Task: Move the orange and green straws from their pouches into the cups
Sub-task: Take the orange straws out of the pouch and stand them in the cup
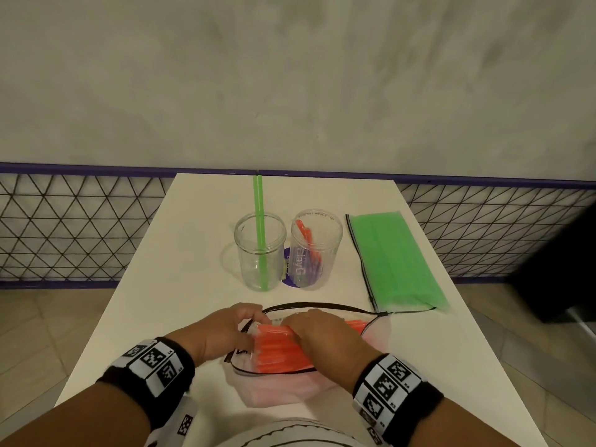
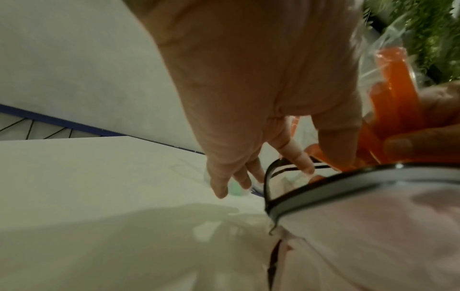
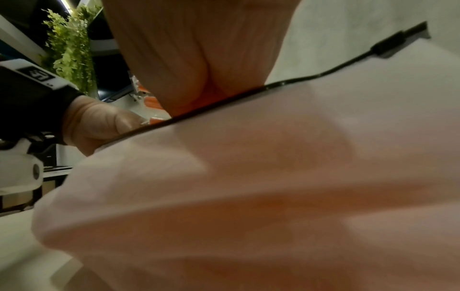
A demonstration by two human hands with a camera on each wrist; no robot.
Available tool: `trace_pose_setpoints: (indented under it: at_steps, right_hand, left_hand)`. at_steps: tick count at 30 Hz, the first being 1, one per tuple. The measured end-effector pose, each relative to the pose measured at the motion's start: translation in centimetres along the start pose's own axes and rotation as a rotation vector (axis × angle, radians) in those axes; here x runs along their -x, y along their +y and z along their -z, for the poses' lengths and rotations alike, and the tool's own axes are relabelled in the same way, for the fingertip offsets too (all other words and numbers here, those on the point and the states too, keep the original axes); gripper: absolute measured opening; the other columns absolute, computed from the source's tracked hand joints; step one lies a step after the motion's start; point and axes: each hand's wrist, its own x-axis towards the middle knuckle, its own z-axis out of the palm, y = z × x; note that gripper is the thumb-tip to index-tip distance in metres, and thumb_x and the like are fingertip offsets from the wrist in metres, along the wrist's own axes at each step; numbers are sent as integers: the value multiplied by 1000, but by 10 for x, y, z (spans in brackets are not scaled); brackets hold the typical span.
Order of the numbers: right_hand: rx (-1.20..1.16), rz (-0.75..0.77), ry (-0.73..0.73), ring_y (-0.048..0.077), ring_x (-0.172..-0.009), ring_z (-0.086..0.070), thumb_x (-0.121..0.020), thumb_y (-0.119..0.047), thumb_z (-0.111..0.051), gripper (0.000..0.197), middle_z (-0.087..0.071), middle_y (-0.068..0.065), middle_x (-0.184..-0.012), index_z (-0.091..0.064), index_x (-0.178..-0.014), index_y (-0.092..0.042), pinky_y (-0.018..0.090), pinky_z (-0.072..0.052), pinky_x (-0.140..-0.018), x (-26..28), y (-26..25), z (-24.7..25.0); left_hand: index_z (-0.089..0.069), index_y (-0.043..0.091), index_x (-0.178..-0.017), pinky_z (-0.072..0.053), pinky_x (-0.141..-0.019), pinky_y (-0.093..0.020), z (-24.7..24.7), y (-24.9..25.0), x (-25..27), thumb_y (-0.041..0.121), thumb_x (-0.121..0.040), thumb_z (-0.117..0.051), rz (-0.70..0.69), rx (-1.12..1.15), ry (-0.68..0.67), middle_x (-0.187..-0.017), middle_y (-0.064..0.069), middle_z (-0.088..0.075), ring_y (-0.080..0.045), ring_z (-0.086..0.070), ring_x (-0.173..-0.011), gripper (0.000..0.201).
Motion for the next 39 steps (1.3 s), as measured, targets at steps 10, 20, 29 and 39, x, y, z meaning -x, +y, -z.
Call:
trace_pose_setpoints:
  at_steps: [10,20,29,39]
  right_hand:
    - [-474,-159,235,-18,-100,-50,-102,-31,-42,29,-51,-33,-104,-47,-122,-51,17,-44,-87,6,-13,73]
    - [-945,-261,1313,20,-104,-66,-96,-18,-45,18,-69,-19,-91,-48,-112,-26,48,-45,-102,-50,16,160]
    - [-732,-465,957,17,-107,-60,-103,-20,-40,36,-61,2,-127,-35,-138,-14,27,-46,-88,-95,47,112]
    - [-541,-570,691,18,-100,-56,-99,-18,-48,19,-53,3,-108,-55,-115,-13,36,-47,-89,-73,56,70]
  left_hand:
    - [-45,25,-143,-34,-115,-32,-3,49,0,-7,-88,-50,-61,291,48,-150,4,-45,-8,-35,-143,64]
    - [-30,23,-142,-41,-111,-44,-35,107,-65,37,-69,-87,-136,339,311,-139,5,-51,-15,-50,-126,93]
    - [-17,23,-149,-33,-118,-44,-46,117,-88,29,-60,-92,-161,299,453,-149,3,-38,-19,-38,-138,117]
    - [-37,14,-120,-57,-87,-38,-50,117,-91,50,-39,-88,-206,395,558,-113,-6,-62,-20,-66,-100,103]
